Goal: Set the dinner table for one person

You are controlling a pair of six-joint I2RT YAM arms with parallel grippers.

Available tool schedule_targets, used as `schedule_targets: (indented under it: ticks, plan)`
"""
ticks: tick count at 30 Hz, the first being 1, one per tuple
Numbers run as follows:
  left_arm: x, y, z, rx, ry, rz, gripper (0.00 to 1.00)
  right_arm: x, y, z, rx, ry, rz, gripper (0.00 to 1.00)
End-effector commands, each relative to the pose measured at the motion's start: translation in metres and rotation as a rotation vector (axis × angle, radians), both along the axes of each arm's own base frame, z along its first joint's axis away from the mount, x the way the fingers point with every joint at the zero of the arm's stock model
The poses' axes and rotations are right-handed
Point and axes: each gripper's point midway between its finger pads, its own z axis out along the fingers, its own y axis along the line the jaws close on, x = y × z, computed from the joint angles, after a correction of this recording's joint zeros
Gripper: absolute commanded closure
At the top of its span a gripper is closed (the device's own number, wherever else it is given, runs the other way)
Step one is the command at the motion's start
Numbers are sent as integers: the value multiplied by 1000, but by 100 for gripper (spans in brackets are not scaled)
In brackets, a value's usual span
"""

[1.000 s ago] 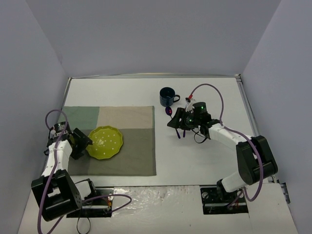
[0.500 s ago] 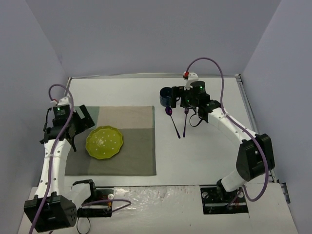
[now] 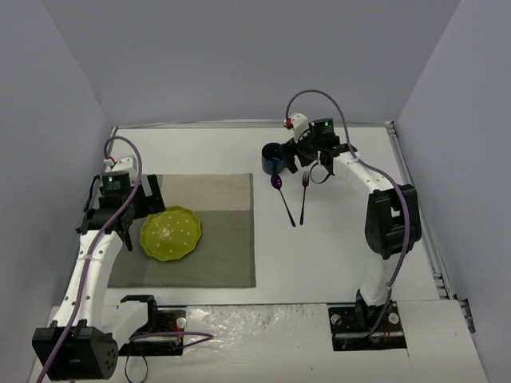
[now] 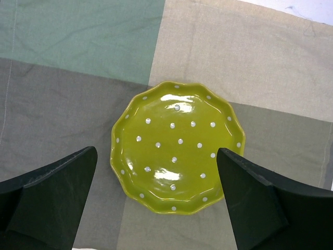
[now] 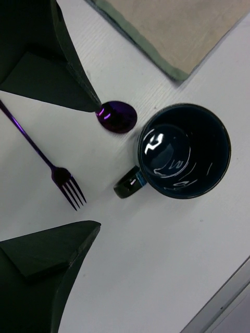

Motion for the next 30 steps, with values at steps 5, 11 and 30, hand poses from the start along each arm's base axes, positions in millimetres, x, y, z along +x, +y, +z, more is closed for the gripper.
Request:
schedule_targets:
  ticks: [5, 11, 30]
  plan:
    - [7, 6, 15, 27, -72, 18, 3, 38, -3, 3, -73, -54, 190, 18]
    - [9, 6, 12, 27, -57, 17, 3, 50, 3, -18, -58, -20, 226, 20]
    - [10, 7, 7, 28, -35, 18, 3, 67, 20, -32, -48, -12, 252, 69]
